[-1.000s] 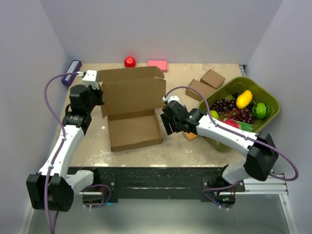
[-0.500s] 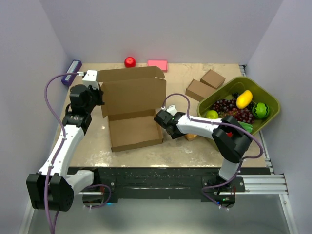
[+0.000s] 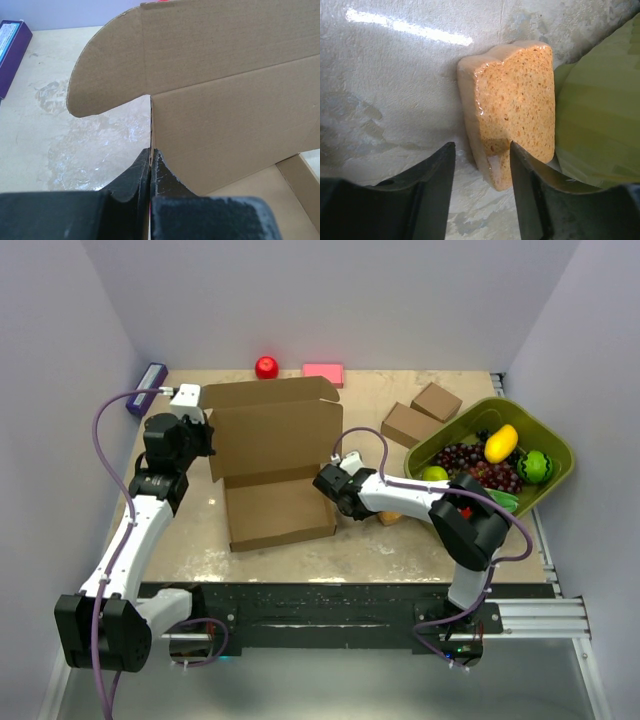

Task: Fold the paper box

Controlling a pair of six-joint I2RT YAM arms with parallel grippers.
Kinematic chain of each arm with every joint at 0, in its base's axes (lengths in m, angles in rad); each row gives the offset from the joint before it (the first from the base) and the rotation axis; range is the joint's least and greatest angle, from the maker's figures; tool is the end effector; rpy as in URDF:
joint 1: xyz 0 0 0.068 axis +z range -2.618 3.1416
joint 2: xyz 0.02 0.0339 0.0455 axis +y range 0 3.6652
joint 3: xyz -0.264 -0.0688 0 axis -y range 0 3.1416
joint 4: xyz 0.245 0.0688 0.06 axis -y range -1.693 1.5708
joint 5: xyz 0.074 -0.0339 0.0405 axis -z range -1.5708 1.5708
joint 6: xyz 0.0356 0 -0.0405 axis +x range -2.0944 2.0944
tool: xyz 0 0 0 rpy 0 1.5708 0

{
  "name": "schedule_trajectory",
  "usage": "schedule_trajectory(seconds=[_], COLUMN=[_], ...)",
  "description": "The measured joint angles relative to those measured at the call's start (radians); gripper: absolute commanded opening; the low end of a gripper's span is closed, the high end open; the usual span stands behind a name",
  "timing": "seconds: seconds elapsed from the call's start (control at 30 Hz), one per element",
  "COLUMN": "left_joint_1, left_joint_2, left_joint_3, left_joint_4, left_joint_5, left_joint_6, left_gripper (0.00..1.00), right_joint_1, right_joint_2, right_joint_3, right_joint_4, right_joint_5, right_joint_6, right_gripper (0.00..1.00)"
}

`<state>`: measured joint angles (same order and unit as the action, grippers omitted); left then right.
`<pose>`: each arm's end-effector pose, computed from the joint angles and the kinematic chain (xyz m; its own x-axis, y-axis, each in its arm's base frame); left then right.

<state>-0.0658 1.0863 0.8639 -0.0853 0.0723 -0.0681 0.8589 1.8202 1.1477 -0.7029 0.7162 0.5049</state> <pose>0.2529 -0.0192 0.3184 -0.3107 -0.0475 -0.9493 0.1134 0.9898 -0.0867 0.2357 0.2374 0.1647 -0.7969 -0.3650 -0.4815 -0.1170 0.8750 -0.4698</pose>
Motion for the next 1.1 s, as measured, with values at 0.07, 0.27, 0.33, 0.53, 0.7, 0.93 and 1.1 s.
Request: schedule_trajectory(seconds=[0.07, 0.27, 0.33, 0.53, 0.7, 0.93, 1.1], left_joint_1=[0.000, 0.000, 0.000, 0.000, 0.000, 0.000, 0.000], left_joint_2=[0.001, 0.001, 0.001, 0.001, 0.001, 0.001, 0.001], left_joint_3=[0.000, 0.000, 0.000, 0.000, 0.000, 0.000, 0.000], left_joint_4=[0.000, 0.000, 0.000, 0.000, 0.000, 0.001, 0.002], left_joint_5=[0.002, 0.003, 0.003, 0.004, 0.004, 0.005, 0.018], left_joint_6=[0.000, 0.000, 0.000, 0.000, 0.000, 0.001, 0.002], left_gripper=[0.00, 0.00, 0.00, 0.00, 0.00, 0.00, 0.00], right_joint_1=[-0.001, -0.001, -0.001, -0.001, -0.002, -0.007, -0.007], right_joint_2=[0.000, 0.005, 0.018, 0.038, 0.029, -0.083, -0.280], right_joint_3=[0.004, 0.010, 0.011, 0.016, 0.013, -0.004, -0.043], right_joint_4=[-0.009, -0.022, -0.029, -0.047, -0.033, 0.048, 0.156], right_joint_5=[0.004, 0.024, 0.028, 0.055, 0.051, -0.037, -0.118], right_joint_6=[0.001, 0.005, 0.013, 0.023, 0.008, -0.026, -0.059], right_gripper=[0.52, 0.43, 0.35, 0.00, 0.00, 0.00, 0.00])
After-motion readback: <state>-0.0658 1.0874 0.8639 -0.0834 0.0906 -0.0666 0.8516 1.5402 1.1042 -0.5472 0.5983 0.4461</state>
